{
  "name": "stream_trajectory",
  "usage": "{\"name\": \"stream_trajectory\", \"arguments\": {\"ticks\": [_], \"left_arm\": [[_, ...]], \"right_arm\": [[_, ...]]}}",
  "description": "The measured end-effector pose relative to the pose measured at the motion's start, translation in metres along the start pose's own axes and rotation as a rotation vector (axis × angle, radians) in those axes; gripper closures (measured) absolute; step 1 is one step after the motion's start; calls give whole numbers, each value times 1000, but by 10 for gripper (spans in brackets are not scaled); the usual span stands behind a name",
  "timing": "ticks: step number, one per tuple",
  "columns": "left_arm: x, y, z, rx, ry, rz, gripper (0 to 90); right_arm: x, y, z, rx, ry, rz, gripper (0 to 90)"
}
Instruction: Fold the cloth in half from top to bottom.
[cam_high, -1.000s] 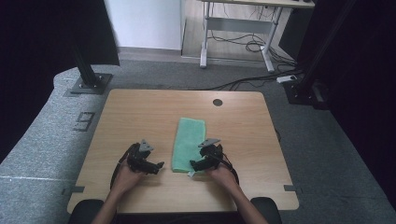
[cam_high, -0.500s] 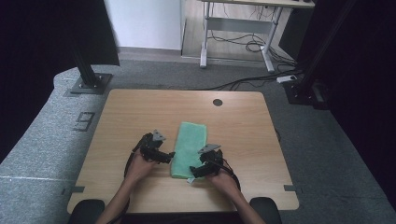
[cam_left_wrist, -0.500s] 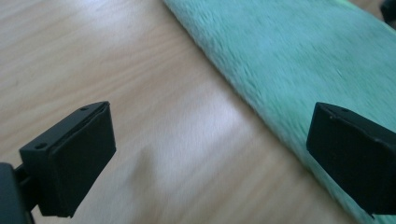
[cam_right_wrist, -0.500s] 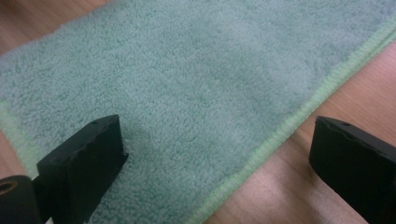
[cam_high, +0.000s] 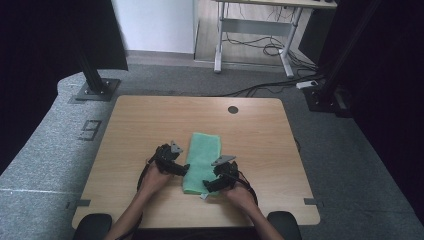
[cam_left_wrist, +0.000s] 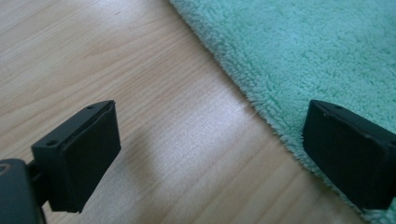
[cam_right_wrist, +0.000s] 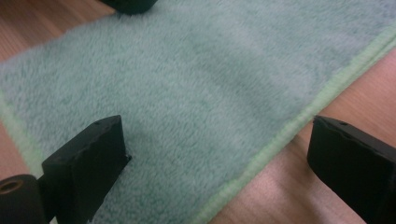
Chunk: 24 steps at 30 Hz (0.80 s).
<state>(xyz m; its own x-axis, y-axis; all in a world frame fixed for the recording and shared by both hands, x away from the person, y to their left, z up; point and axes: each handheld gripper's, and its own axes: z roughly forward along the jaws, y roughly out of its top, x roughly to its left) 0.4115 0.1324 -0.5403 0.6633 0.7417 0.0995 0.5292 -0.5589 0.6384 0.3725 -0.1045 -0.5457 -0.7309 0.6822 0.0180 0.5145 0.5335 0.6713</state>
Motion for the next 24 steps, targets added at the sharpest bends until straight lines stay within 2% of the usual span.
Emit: {"name": "stream_trajectory", "arguments": {"ticks": [5, 11, 19, 24], "left_arm": [[1, -4, -2, -3, -23, -15, 49], [2, -9, -3, -10, -54, -39, 49], [3, -11, -3, -16, -67, -49, 49], [4, -12, -2, -18, -77, -57, 48]], "right_arm": [[-12, 12, -2, -15, -20, 7, 47], [-36, 30, -1, -19, -48, 23, 65], [-61, 55, 6, -30, -73, 37, 222], [-76, 71, 12, -30, -80, 46, 368]]}}
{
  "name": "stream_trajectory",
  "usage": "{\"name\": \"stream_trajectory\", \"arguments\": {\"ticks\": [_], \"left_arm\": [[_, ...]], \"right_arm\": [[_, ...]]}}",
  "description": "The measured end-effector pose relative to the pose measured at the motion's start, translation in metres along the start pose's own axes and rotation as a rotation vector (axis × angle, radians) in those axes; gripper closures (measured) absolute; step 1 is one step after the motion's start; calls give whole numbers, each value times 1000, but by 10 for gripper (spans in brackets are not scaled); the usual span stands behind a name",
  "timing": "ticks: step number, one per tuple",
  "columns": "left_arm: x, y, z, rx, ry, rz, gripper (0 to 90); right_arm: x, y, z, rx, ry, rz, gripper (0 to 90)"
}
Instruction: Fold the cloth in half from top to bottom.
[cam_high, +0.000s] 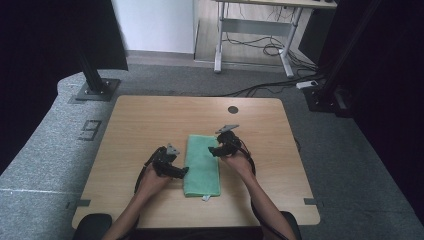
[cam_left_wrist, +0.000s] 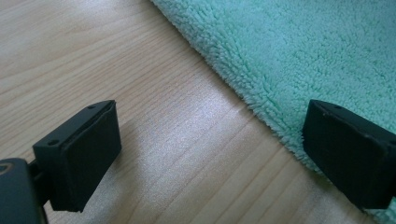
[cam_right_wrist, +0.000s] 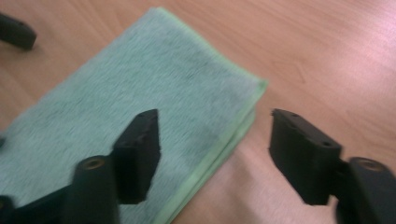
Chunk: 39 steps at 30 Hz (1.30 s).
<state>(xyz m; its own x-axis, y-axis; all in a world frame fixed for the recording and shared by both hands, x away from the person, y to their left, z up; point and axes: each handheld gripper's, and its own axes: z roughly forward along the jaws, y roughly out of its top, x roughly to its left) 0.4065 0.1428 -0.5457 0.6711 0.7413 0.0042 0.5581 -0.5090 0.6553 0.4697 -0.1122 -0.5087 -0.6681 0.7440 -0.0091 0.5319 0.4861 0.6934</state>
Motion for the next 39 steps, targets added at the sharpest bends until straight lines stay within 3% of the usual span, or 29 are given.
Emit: {"name": "stream_trajectory", "arguments": {"ticks": [4, 8, 14, 20, 23, 27, 34, 39], "left_arm": [[0, 0, 0, -2, -5, -3, 48], [1, 0, 1, -2, -7, -8, 44], [1, -1, 1, -3, -10, -14, 42], [2, -1, 1, -4, -11, -15, 42], [1, -1, 1, -4, -10, -15, 42], [1, -1, 1, -5, -11, -16, 41], [2, -1, 1, -6, -11, -17, 40], [2, -1, 1, -6, -13, -18, 39]], "right_arm": [[-11, 11, 8, 7, -2, 6, 470], [-19, 20, 18, 23, -15, 6, 496], [-28, 22, 35, 75, -50, -12, 484], [-27, 18, 48, 104, -47, -39, 454], [-30, 17, 48, 104, -27, -16, 485], [-32, 14, 47, 92, 35, 34, 634], [-31, 16, 48, 103, 78, 44, 794], [-31, 17, 47, 108, 84, 40, 823]]}}
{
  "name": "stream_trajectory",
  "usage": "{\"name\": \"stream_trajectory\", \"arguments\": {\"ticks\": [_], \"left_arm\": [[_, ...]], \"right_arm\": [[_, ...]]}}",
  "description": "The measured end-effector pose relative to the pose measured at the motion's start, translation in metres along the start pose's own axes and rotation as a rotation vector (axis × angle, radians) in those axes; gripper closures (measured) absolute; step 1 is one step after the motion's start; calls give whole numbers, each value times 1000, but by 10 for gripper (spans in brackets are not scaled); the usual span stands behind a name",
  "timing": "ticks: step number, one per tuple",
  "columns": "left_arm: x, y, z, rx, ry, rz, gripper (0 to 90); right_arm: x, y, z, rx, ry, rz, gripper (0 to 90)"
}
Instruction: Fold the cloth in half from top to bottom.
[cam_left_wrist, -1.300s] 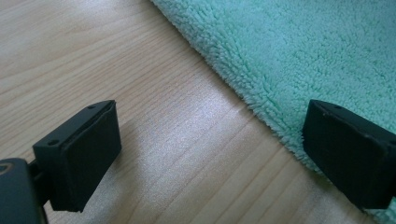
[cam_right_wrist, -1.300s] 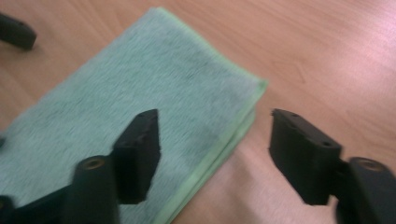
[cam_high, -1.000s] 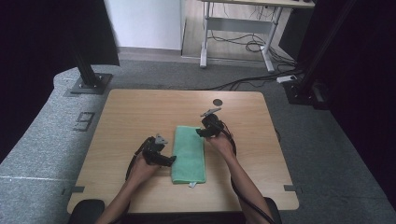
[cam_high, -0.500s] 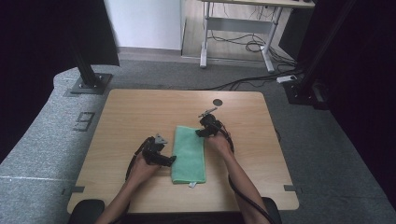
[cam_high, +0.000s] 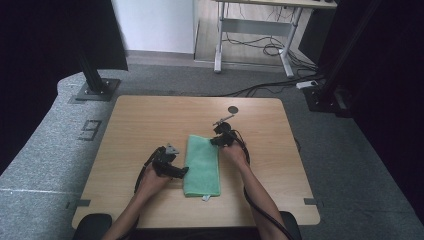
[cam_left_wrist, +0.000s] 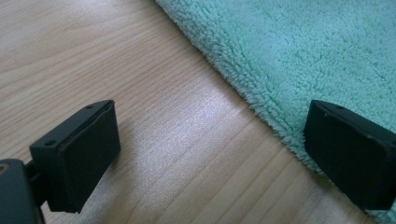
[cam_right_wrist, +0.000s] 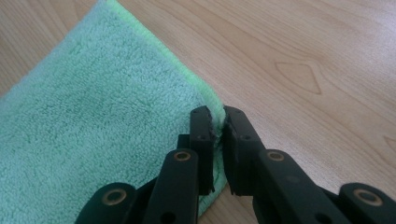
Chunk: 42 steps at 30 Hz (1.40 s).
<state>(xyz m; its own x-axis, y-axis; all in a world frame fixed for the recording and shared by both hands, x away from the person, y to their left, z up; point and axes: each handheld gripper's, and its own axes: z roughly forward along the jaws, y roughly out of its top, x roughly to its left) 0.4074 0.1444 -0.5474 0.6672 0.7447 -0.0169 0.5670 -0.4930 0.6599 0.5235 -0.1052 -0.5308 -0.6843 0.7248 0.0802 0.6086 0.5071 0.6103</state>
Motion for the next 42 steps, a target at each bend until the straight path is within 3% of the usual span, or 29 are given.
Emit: {"name": "stream_trajectory", "arguments": {"ticks": [6, 17, 23, 27, 31, 33, 42], "left_arm": [[0, 0, 0, -1, 2, -2, 33], [0, 2, 0, 12, 2, -13, 31], [5, 13, -5, -21, 4, -25, 27], [4, 21, 4, -22, 4, -26, 27], [-1, 23, 16, 25, 38, 3, 21], [1, 21, 18, 22, 25, -30, 3], [1, 20, 18, 14, 30, -36, 0]], "right_arm": [[4, 2, -8, 6, -18, -29, 825], [22, 9, -41, -60, -8, -102, 825], [33, 11, -58, -91, 1, -135, 825], [39, 11, -65, -100, 6, -156, 825], [44, 9, -70, -107, 8, -172, 825], [46, 7, -74, -110, 12, -180, 825], [57, -9, -98, -156, 30, -216, 827]]}}
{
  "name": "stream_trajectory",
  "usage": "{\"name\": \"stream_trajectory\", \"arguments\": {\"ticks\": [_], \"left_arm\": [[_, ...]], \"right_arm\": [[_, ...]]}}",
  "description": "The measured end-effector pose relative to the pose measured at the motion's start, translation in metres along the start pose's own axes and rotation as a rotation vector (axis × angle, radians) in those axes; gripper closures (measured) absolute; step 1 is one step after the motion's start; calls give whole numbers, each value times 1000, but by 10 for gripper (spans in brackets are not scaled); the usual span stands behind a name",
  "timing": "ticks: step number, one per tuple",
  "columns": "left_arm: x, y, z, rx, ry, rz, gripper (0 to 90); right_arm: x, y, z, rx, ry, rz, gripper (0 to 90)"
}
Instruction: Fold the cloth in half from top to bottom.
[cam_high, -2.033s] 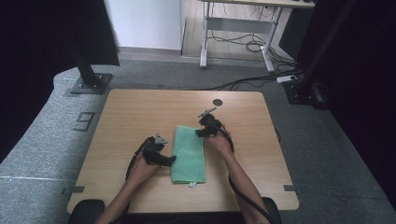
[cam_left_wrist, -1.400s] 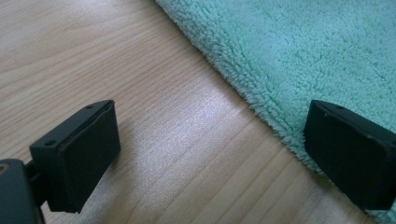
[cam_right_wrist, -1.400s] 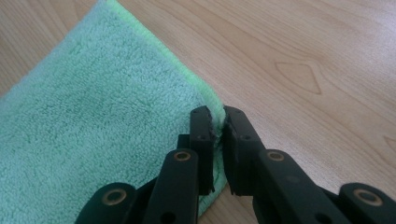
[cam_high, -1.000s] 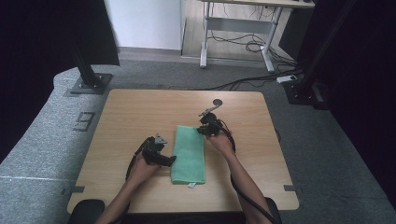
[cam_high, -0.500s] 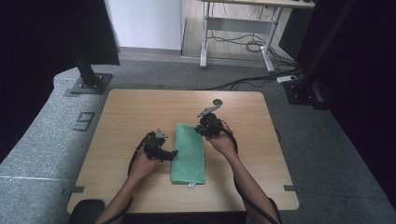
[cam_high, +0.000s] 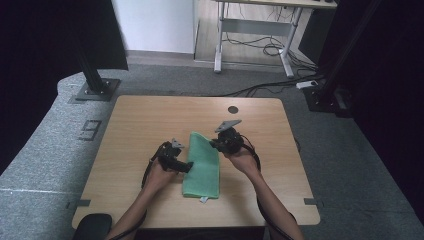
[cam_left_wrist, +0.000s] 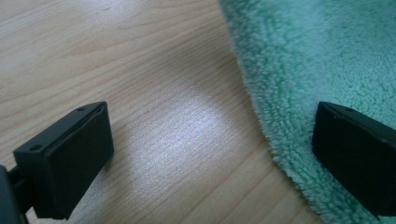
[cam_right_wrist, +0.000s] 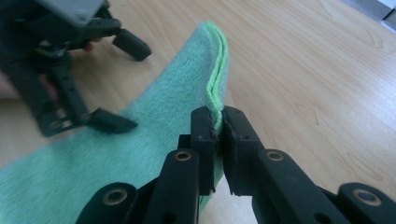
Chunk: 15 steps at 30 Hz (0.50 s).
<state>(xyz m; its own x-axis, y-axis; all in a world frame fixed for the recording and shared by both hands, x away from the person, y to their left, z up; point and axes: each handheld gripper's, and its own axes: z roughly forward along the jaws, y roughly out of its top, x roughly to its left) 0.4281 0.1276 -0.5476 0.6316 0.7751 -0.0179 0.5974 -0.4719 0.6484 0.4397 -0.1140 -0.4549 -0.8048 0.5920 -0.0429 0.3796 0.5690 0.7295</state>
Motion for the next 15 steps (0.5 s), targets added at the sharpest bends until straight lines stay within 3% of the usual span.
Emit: {"name": "stream_trajectory", "arguments": {"ticks": [15], "left_arm": [[-1, -1, 0, -3, 6, -7, 0]], "right_arm": [[27, -27, -36, -42, 39, -58, 826]]}}
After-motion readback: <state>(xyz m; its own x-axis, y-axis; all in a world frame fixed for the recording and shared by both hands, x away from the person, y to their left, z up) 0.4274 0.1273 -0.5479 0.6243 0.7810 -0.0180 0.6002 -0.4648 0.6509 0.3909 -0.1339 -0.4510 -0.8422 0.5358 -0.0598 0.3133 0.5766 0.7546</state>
